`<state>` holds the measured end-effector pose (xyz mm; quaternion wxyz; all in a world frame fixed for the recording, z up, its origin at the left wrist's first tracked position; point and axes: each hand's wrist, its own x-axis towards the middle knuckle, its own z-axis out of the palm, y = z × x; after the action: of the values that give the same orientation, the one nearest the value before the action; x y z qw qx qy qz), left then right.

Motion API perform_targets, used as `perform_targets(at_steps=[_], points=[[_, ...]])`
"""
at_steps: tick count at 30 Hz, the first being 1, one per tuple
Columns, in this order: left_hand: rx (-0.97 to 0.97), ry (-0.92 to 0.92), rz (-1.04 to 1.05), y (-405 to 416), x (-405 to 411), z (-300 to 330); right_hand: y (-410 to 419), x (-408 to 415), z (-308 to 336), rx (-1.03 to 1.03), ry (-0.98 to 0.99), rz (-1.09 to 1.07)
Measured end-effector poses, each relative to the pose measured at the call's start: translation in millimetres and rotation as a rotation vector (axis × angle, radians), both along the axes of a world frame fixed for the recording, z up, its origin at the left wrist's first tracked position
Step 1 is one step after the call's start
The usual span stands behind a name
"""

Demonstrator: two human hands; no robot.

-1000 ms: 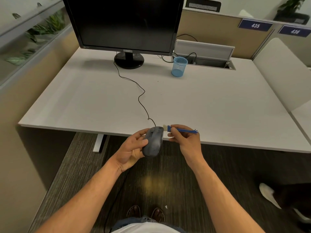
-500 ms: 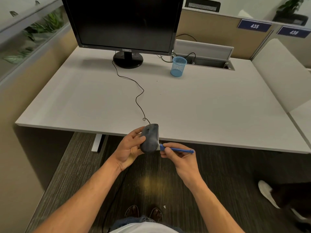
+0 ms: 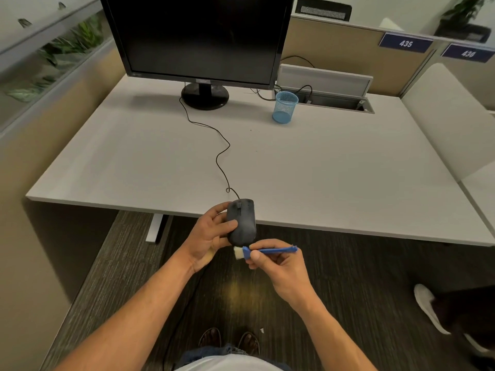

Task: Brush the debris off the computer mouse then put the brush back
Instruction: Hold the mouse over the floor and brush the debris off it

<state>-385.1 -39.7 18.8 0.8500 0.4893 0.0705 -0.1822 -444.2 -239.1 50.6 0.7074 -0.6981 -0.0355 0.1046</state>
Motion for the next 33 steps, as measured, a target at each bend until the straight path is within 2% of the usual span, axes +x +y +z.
perform_targets(at_steps=[4, 13, 23, 33], points=[[0.081, -0.022, -0.023, 0.0, -2.1, -0.2, -9.6, 10.2, 4.6, -0.002, 0.026, -0.096], [0.23, -0.078, -0.081, -6.3, -5.2, 6.0, -13.6, 26.4, 10.8, 0.041, 0.213, -0.112], [0.335, -0.148, -0.15, -10.5, -13.0, 14.3, -6.5, 32.6, 7.1, 0.349, 0.429, -0.043], [0.399, -0.147, -0.216, -14.1, -15.3, 13.3, -2.7, 35.3, -0.2, 0.273, 0.496, -0.063]])
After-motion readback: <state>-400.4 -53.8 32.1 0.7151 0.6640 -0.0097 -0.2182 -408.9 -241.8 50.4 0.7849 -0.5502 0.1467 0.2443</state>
